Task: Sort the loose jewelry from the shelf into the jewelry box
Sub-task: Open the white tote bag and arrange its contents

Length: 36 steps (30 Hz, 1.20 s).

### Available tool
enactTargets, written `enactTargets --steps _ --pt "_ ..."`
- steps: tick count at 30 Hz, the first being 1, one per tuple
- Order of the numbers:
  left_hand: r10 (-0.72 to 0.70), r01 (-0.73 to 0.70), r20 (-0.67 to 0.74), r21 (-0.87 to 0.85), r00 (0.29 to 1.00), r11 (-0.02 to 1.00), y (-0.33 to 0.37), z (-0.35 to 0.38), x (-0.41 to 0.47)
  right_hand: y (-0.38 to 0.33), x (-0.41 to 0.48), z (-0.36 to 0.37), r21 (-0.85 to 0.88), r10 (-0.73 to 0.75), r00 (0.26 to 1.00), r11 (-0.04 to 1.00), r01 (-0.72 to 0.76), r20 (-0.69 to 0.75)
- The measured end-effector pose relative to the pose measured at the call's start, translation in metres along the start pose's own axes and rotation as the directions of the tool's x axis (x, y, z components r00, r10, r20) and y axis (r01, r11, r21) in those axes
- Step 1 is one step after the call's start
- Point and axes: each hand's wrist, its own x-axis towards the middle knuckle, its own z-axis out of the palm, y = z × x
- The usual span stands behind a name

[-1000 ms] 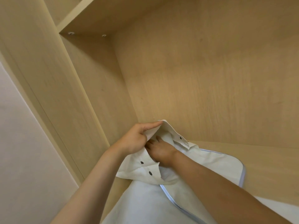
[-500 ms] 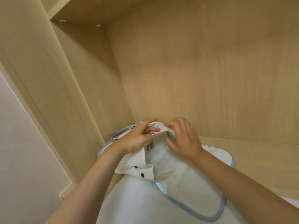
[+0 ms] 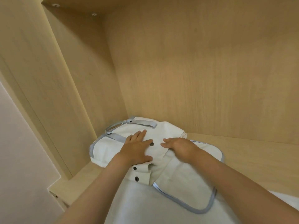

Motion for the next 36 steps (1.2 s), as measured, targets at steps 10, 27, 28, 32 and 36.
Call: enactTargets --steps 10,27,28,32,36 --pt "0.092 -0.115 -0.117 -0.21 0.989 0.971 0.058 -0.005 -0.014 0.019 -0.082 -0.04 0.141 0.124 0.988 0.984 -0.11 -0.092" --pt "0.19 -0.12 0.09 -0.504 0.978 0.855 0.119 -0.008 -0.027 0.013 -0.165 -0.048 0.009 -0.022 0.952 1.0 0.026 -0.306" --pt "0.155 -0.112 0.04 -0.521 0.987 0.846 0.108 -0.017 -0.025 0.012 -0.16 -0.052 0.01 -0.03 0.946 0.999 0.035 -0.323" --pt "0.004 -0.05 -0.099 -0.462 0.995 0.886 0.056 -0.043 -0.011 0.0 -0.126 -0.065 -0.055 -0.106 0.918 0.994 0.092 -0.382" --pt "-0.14 0.096 -0.168 -0.243 0.976 0.965 0.011 -0.041 0.004 -0.015 -0.081 -0.069 -0.087 -0.175 0.866 0.985 0.152 -0.469"
